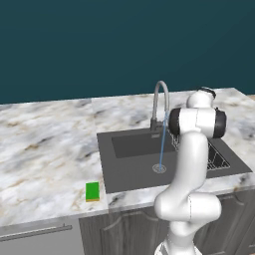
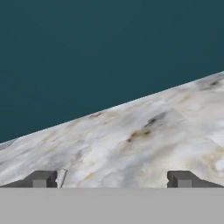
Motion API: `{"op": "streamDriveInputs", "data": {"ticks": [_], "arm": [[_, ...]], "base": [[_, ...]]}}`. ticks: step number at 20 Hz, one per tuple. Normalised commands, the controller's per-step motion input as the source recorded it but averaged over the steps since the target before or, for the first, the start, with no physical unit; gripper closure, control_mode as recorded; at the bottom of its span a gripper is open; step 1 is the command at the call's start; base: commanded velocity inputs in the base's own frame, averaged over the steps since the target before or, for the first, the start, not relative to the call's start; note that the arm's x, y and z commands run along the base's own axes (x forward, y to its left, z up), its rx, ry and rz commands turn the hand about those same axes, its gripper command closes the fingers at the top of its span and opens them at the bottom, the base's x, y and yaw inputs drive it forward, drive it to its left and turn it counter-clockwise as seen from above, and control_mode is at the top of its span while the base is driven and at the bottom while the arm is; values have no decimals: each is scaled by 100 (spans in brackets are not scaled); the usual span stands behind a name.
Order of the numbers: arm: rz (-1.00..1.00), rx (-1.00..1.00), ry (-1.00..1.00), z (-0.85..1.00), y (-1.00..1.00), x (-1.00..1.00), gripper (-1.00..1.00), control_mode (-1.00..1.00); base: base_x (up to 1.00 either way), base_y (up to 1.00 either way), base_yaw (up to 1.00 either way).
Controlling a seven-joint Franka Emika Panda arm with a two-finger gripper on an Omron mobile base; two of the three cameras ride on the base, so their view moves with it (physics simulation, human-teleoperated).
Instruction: Soak the sponge with water for a few seconds and then drop it inside the sink.
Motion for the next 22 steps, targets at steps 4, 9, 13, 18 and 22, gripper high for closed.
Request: {"op": "streamDriveInputs", "data": {"ticks": [4, 9, 13, 18, 22], "arm": [[-7, 2, 10, 8, -4, -57, -100, -100], [-3, 1, 1, 30, 0, -53, -100, -100], [-3, 1, 2, 35, 0, -56, -100, -100], [-3, 0, 1, 33, 0, -57, -100, -100], [-4, 0, 9, 17, 0, -45, -100, -100]], "base": [[0, 0, 0], [0, 0, 0], [0, 0, 0], [0, 0, 0], [0, 0, 0]]}}
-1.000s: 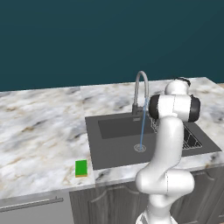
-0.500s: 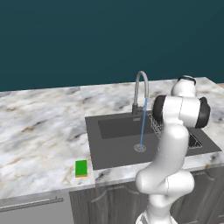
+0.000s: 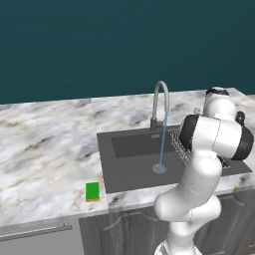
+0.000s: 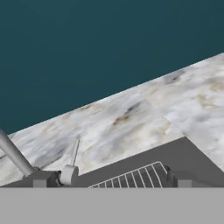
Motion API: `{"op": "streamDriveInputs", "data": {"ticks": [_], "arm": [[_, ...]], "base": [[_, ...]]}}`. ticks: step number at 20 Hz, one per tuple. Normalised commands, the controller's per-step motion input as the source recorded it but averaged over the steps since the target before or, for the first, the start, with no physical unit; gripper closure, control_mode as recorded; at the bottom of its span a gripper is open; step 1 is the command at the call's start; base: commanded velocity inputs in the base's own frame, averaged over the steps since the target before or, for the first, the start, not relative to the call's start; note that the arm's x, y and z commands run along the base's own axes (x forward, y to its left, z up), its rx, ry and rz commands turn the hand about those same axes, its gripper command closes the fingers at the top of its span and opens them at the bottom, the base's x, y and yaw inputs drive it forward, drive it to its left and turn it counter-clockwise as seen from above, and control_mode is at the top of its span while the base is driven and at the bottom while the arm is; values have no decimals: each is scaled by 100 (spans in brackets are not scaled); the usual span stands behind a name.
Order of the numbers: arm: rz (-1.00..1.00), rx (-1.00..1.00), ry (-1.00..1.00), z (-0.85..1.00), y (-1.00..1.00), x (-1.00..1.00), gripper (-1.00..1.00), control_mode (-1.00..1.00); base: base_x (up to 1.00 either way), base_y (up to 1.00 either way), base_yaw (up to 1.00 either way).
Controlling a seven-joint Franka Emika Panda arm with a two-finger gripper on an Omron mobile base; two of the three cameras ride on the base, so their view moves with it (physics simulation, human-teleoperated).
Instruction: Soak the sponge with water for a few seconds and then drop it inside the sink.
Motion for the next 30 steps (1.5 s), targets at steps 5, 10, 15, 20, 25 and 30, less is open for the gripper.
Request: {"op": "streamDriveInputs", "data": {"ticks": [5, 10, 15, 20, 25, 30], "arm": [[-6, 0, 19, 19, 1, -35, -100, -100], [-6, 0, 25, 17, 8, -34, -100, -100], [-1, 0, 23, 40, 6, -29, -100, -100], [0, 0, 10, 59, 3, -29, -100, -100], [0, 1, 7, 50, 0, -23, -100, -100], [0, 3, 7, 42, 1, -32, -100, -100]], "base": [[0, 0, 0], [0, 0, 0], [0, 0, 0], [0, 0, 0], [0, 0, 0], [0, 0, 0]]}}
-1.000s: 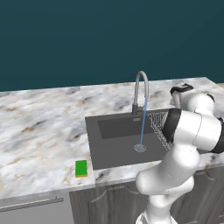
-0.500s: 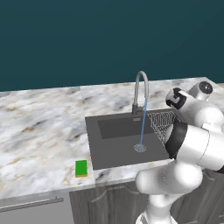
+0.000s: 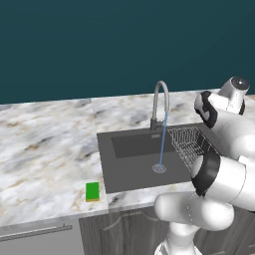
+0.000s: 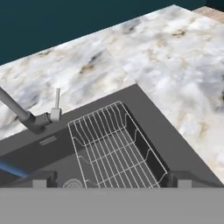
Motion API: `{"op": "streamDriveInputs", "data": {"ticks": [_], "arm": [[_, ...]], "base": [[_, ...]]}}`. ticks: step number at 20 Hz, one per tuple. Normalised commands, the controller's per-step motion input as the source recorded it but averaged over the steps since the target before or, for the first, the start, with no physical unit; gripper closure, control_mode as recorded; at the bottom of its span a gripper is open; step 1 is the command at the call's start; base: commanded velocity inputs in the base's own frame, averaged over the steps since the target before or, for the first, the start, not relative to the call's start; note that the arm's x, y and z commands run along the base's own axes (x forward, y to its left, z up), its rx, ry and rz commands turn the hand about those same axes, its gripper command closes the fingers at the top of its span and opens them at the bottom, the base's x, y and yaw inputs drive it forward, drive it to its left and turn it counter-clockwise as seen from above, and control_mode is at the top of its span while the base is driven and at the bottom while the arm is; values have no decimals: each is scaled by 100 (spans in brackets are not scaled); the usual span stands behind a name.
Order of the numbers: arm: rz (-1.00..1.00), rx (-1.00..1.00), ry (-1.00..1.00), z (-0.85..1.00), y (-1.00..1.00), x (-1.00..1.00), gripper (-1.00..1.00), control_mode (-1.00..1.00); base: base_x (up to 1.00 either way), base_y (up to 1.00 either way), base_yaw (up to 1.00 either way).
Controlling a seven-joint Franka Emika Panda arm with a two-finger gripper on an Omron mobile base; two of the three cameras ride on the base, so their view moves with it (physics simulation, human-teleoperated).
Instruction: Soak the sponge with water for a few seconds and then drop it inside the sink.
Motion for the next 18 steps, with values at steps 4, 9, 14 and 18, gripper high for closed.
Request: {"op": "streamDriveInputs", "data": {"ticks": [4, 9, 14, 18], "arm": [[0, 5, 2, 12, 15, -28, -100, -100], [0, 0, 0, 0, 35, -19, -100, -100], [0, 0, 2, 0, 53, -43, -100, -100], [0, 0, 0, 0, 49, -66, -100, -100]], "base": [[0, 0, 0], [0, 0, 0], [0, 0, 0], [0, 0, 0]]}}
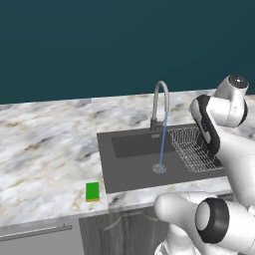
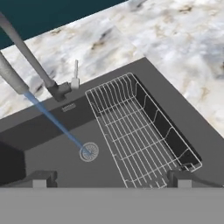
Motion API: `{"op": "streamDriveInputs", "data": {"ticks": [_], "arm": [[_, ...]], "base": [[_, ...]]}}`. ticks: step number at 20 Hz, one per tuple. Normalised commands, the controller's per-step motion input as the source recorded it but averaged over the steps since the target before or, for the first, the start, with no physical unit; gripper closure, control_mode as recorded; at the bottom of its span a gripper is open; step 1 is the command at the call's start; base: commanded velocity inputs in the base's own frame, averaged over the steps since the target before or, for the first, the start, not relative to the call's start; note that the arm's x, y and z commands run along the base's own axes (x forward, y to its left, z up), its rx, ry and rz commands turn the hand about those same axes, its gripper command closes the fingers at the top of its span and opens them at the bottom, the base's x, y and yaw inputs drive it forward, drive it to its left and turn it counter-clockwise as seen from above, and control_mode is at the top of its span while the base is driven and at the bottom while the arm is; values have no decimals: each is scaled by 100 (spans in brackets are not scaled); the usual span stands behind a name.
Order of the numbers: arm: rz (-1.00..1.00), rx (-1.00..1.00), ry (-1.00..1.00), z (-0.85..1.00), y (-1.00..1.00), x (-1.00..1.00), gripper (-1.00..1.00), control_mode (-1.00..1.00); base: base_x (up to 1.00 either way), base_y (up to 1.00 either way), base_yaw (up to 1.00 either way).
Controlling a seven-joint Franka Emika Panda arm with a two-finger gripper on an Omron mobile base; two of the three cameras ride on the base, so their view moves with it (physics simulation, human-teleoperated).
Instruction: Soak the sponge with water for a few seconds and then drop it inside the sink.
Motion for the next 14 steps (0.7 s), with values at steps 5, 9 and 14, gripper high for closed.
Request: {"op": "streamDriveInputs", "data": {"ticks": [5, 9, 14], "arm": [[0, 0, 0, 0, 42, -72, -100, -100], [0, 0, 0, 9, 29, -75, -100, -100], [0, 0, 0, 9, 40, -55, -100, -100]], "base": [[0, 0, 0], [0, 0, 0], [0, 0, 0]]}}
